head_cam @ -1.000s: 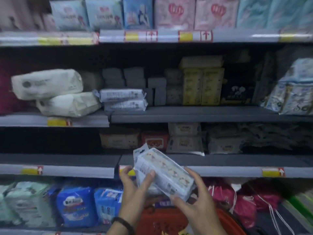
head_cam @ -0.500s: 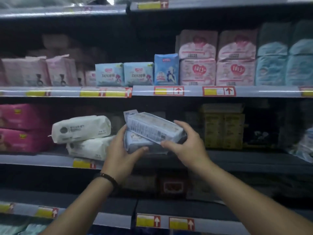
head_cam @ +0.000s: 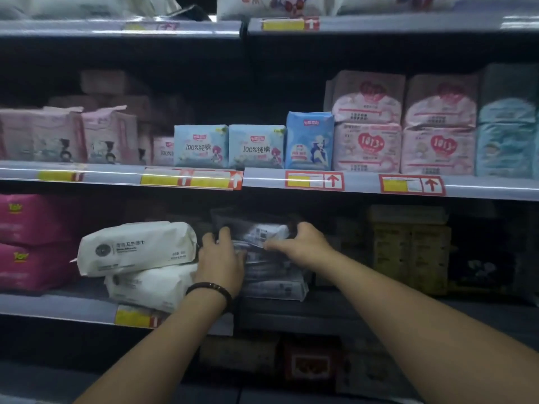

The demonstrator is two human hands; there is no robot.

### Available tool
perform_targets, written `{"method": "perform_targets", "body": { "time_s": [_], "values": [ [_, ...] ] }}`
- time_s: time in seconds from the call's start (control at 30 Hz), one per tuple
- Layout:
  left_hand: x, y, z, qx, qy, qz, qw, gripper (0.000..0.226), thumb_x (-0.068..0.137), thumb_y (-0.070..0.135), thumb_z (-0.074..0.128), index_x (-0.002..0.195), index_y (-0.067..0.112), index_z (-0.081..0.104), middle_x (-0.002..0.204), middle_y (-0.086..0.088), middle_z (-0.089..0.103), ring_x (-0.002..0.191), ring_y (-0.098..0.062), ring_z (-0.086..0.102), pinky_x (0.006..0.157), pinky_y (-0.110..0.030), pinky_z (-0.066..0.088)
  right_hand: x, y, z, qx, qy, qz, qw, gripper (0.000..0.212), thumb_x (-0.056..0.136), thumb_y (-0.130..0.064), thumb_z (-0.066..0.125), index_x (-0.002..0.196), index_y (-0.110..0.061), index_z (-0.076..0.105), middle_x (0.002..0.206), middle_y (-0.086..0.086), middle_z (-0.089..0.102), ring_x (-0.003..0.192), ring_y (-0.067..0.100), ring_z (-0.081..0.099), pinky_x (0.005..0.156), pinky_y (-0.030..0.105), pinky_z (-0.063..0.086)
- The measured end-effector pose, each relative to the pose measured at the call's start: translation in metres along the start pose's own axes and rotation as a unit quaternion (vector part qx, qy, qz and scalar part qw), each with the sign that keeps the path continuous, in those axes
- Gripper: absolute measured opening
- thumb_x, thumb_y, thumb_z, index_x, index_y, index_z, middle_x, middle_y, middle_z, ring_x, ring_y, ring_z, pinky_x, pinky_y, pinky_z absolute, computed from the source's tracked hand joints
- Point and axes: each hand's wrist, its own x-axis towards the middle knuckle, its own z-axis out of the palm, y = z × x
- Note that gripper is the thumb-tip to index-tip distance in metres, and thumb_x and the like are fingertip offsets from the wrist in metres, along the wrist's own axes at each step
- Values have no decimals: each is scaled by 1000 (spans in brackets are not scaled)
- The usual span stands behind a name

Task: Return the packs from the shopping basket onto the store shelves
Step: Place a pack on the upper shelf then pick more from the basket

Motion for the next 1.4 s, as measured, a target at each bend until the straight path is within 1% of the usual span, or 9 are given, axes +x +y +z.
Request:
{"method": "perform_targets", "body": {
  "time_s": [0.27, 0.43, 0.57, 0.7, 0.8, 0.97, 1.13, 1.3, 1.4],
  "values": [
    [-72, 19, -22, 106, -30, 72, 991, 84, 95, 47, 59, 162, 30, 11, 170, -20, 0, 157, -43, 3, 126, -53, 22, -57, 38, -22, -72, 10, -67, 995, 92, 83, -58, 81, 157, -28, 36, 154, -1, 49, 137, 21, 53, 111, 42, 49],
    [-165, 36, -15, 70, -54, 171, 981, 62, 91, 50, 56, 149, 36, 37, 152, 0, 37, 140, -26, 33, 115, -41, 40, -153, 116, -34, -118, -30, -79, 989, 41, 95, -48, 73, 131, -44, 53, 128, -23, 54, 116, -2, 55, 98, 26, 49],
    [-257, 43, 19, 0, -242, 178, 954, 23, 94, 50, 52, 113, 38, 57, 113, 17, 58, 103, -8, 55, 90, -30, 50, -235, 199, -32, -122, -99, -14, 988, 11, 96, -36, 74, 105, -40, 67, 104, -23, 67, 99, -6, 63, 82, 15, 47],
    [-348, 33, 82, -8, -402, 131, 906, 21, 87, 43, 55, 99, 28, 64, 96, 9, 72, 91, -12, 67, 79, -32, 57, -302, 292, -13, -133, -85, 70, 985, 7, 89, -11, 78, 90, -18, 78, 82, -8, 77, 83, 1, 71, 70, 16, 50],
    [-396, 20, 125, 41, -489, 100, 866, 24, 89, 39, 58, 107, 28, 69, 105, 4, 75, 100, -20, 70, 83, -31, 56, -341, 363, -1, -147, -131, 153, 968, 11, 87, -14, 78, 87, -23, 72, 76, -4, 76, 69, 3, 69, 65, 22, 50],
    [-416, 22, 153, 123, -627, 93, 764, 34, 97, 41, 58, 126, 26, 69, 133, -4, 69, 123, -27, 62, 100, -31, 47, -361, 418, 6, -225, -242, 234, 914, 32, 80, -40, 83, 105, -21, 74, 96, -4, 73, 89, 16, 67, 74, 26, 49],
    [-429, 18, 180, 200, -680, 128, 694, 47, 98, 49, 59, 139, 24, 61, 150, -6, 55, 135, -27, 53, 108, -33, 44, -377, 439, 34, -285, -251, 302, 874, 86, 83, -40, 84, 152, -17, 38, 148, 15, 47, 135, 39, 52, 107, 49, 50],
    [-434, 30, 194, 175, -667, 143, 710, 42, 102, 42, 56, 135, 18, 62, 144, -8, 59, 129, -28, 57, 104, -34, 46, -370, 454, 65, -287, -230, 320, 873, 85, 85, -37, 86, 151, -13, 38, 150, 15, 47, 139, 38, 49, 110, 46, 46],
    [-437, 30, 198, 147, -654, 144, 728, 37, 103, 41, 52, 126, 17, 66, 136, -7, 64, 121, -30, 60, 100, -34, 49, -365, 456, 66, -326, -225, 291, 871, 61, 93, -35, 76, 142, -18, 45, 145, 11, 54, 134, 36, 53, 106, 46, 49]
  ]
}}
